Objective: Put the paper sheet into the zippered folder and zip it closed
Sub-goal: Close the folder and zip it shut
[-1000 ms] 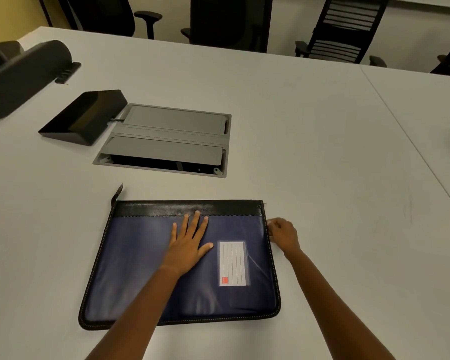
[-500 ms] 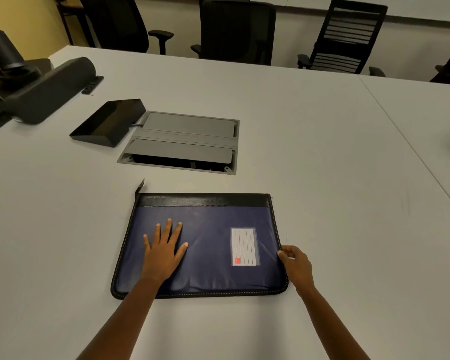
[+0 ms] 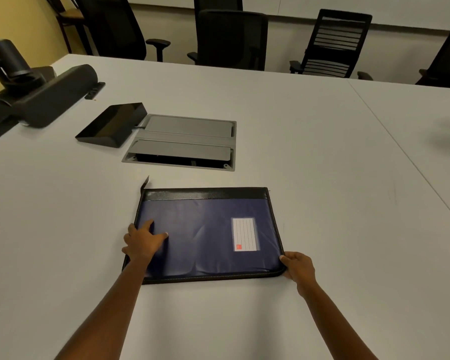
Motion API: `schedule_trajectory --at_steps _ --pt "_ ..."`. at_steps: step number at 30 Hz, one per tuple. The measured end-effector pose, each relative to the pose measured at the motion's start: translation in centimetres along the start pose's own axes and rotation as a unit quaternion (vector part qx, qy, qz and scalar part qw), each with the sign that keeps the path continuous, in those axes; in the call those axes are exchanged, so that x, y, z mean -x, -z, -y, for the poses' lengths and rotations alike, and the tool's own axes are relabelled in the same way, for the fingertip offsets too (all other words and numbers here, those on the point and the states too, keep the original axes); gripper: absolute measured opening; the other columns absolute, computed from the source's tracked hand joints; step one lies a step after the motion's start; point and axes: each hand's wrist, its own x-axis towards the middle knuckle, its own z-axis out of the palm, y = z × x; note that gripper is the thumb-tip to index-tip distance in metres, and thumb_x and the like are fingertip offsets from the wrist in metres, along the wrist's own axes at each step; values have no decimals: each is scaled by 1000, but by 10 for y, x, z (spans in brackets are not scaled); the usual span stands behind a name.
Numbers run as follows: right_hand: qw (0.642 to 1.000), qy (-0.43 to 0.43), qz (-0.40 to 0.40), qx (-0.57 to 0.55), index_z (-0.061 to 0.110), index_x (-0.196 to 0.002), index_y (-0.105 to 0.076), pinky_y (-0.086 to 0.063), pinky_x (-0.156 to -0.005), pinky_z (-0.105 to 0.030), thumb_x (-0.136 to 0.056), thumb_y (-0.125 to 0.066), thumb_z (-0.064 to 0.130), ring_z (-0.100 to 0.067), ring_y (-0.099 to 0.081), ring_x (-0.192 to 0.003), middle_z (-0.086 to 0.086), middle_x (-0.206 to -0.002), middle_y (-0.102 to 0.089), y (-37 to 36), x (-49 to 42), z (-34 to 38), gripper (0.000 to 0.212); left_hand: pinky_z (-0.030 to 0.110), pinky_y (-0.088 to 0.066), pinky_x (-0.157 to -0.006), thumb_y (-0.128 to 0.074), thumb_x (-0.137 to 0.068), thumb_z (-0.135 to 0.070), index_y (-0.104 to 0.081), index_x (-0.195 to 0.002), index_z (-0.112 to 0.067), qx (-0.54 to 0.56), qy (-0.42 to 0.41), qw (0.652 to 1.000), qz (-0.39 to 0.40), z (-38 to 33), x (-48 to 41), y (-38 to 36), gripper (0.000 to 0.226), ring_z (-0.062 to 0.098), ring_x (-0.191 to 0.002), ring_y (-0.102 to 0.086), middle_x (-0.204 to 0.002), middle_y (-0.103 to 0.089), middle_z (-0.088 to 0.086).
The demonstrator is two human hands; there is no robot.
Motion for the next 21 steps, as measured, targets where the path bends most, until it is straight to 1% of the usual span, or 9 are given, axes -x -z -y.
schedule_trajectory --at_steps 2,4,7,11,12,14,16,18,21 --pt "1000 2 -8 -10 0 -76 -62 -42 -61 -29 -87 -56 4 -22 -49 -65 -15 -80 -57 -1 -2 3 14 54 -36 -102 -67 -84 -30 -49 -134 -17 63 24 998 -8 1 -1 6 55 43 -127 -37 -140 -39 23" --pt "1000 -3 -16 -22 -3 -82 -64 -42 -67 -33 -87 -56 4 -27 -49 -71 -15 -79 -56 1 -3 8 11 53 -38 -99 -66 -85 -19 -55 -128 -13 104 39 993 -29 2 5 5 45 44 -122 -40 -134 -44 24" --pt "1000 -2 -16 -12 -4 -76 -63 -40 -67 -34 -87 -57 6 -27 -47 -69 -13 -69 -53 7 -10 17 15 53 -37 -99 -57 -88 -7 -57 -125 -12 123 61 989 -61 0 21 -7 38 44 -119 -40 -131 -44 25" --pt "1000 7 -24 11 5 -59 -50 -34 -53 -25 -87 -57 7 -20 -41 -55 -5 -57 -44 16 -20 28 29 49 -34 -100 -50 -91 -4 -54 -127 -15 131 80 986 -64 -9 42 -25 38 42 -119 -37 -133 -38 24" --pt "999 5 -34 11 5 -61 -51 -36 -55 -26 -87 -58 7 -24 -45 -60 -5 -60 -46 17 -20 31 26 49 -33 -101 -49 -91 -4 -54 -126 -15 136 84 985 -60 -11 47 -29 38 41 -119 -36 -134 -37 23" --pt "998 12 -59 9 -5 -93 -58 -45 -74 -35 -86 -58 7 -34 -54 -89 -13 -88 -58 20 -18 35 14 49 -32 -102 -49 -91 -4 -54 -126 -17 148 91 984 -50 -17 57 -36 37 40 -120 -35 -136 -35 22" --pt "996 10 -85 8 -11 -116 -48 -43 -84 -38 -86 -59 7 -38 -53 -104 -23 -119 -56 22 -18 34 37 49 -32 -102 -49 -91 -3 -55 -124 -18 160 97 982 -42 -21 67 -44 37 39 -121 -34 -137 -33 21" --pt "994 6 -111 2 -11 -125 -42 -44 -90 -41 -86 -59 7 -40 -51 -111 -28 -131 -47 23 -16 32 47 49 -33 -100 -49 -91 -3 -56 -122 -18 171 100 980 -37 -26 76 -51 36 39 -120 -34 -137 -32 20" --pt "990 -10 -138 -41 -8 -130 -37 -42 -99 -44 -84 -61 3 -42 -47 -120 -28 -134 -45 18 -10 28 53 48 -35 -98 -48 -91 -3 -56 -123 -19 187 101 977 -27 -33 91 -63 37 39 -119 -34 -137 -31 20"
